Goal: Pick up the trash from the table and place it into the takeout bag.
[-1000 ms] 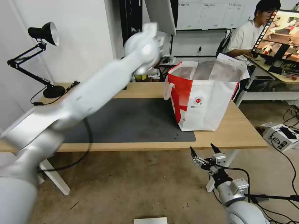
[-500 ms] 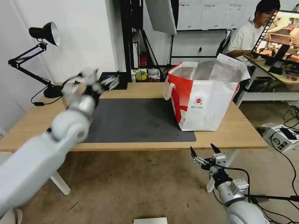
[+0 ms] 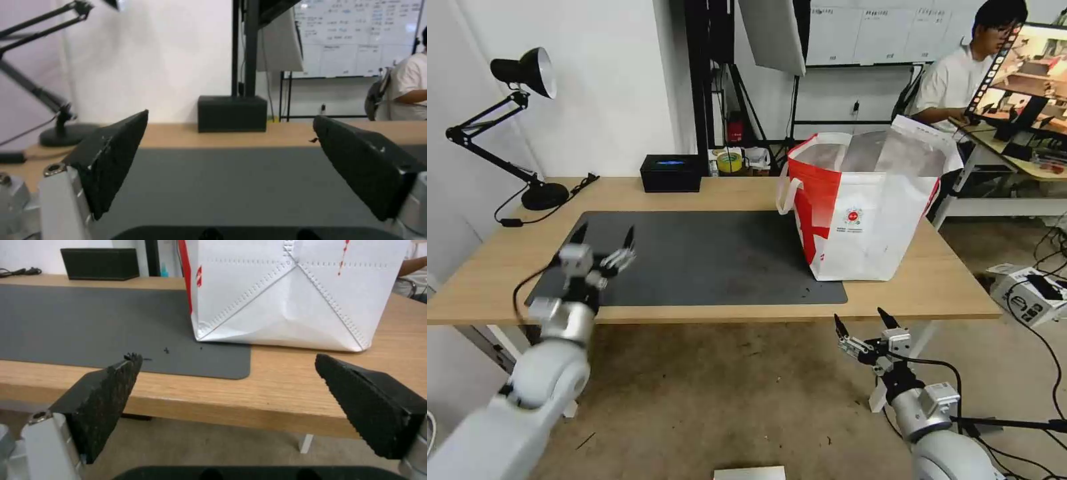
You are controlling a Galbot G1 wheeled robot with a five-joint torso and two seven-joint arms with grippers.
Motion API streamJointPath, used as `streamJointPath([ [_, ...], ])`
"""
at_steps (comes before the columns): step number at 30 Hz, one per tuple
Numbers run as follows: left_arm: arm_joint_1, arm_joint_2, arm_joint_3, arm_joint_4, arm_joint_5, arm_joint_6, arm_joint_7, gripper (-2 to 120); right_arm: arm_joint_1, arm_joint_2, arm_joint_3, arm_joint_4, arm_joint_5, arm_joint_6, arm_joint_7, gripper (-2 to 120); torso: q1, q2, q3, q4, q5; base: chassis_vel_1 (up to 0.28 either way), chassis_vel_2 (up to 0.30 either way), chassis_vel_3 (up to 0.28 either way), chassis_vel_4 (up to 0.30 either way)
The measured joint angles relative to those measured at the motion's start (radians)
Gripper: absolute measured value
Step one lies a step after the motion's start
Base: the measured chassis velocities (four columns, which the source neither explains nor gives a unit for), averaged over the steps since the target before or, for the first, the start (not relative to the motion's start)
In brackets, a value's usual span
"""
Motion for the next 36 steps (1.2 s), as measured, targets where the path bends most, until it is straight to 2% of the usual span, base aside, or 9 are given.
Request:
streamJointPath([
  [5,0.114,-0.09,-0.051,-0.025,0.035,-0.03,0.029,100,0.0,0.0,0.0,0.0,0.0,0.0,0.0,100,0.0,0.0,0.0,0.0,-0.0003,0.0,0.0,0.0,0.0],
  [13,0.179,-0.152,-0.068,-0.044,0.071,-0.06,0.043,100,0.0,0.0,0.0,0.0,0.0,0.0,0.0,100,0.0,0.0,0.0,-0.0001,-0.0004,0.0,0.0,0.0,0.0],
  [19,0.204,-0.161,-0.093,-0.062,0.065,-0.066,0.05,100,0.0,0.0,0.0,0.0,0.0,0.0,0.0,100,0.0,0.0,0.0,-0.0001,-0.0003,0.0,0.0,0.0,0.0],
  [36,0.204,-0.16,-0.093,-0.065,0.059,-0.065,0.054,100,0.0,0.0,0.0,0.0,0.0,0.0,0.0,100,0.0,0.0,0.0,-0.0002,-0.0005,0.0,0.0,0.0,0.0],
])
